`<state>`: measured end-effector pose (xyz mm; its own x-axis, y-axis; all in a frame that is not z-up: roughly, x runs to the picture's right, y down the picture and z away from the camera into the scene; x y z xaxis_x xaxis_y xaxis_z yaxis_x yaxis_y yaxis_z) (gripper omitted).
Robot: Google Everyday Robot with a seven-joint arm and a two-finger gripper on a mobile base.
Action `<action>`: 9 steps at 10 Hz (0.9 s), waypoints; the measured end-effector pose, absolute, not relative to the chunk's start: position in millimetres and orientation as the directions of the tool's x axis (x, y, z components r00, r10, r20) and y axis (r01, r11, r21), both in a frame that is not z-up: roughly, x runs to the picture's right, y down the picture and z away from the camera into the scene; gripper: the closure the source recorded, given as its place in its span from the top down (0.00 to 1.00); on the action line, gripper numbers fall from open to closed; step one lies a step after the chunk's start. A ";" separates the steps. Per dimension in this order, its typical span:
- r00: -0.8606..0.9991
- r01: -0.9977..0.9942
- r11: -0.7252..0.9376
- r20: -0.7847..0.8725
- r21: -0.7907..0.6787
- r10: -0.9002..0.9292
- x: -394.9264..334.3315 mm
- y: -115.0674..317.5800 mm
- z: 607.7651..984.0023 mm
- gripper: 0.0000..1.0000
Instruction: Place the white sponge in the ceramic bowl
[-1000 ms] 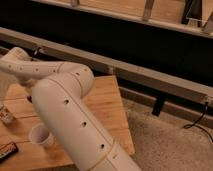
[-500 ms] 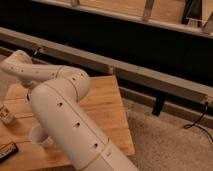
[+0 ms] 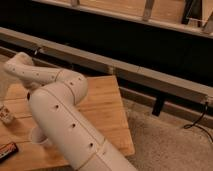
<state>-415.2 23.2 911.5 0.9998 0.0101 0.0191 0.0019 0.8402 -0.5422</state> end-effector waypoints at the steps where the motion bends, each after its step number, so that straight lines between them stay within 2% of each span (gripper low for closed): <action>1: 1.000 0.003 0.839 0.018 -0.544 0.008 -415.4 23.3 913.5 0.00; 3: 1.000 0.008 0.837 0.018 -0.547 0.002 -416.6 24.6 917.6 0.01; 4: 1.000 0.011 0.835 0.019 -0.549 -0.001 -417.0 26.0 919.2 0.06; 6: 1.000 0.017 0.829 0.021 -0.560 -0.007 -418.2 31.0 923.4 0.30; 9: 1.000 0.020 0.824 0.020 -0.566 -0.011 -418.8 34.5 927.0 0.58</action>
<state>-418.8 34.5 927.0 0.9997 -0.0110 0.0197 0.0202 0.8242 -0.5660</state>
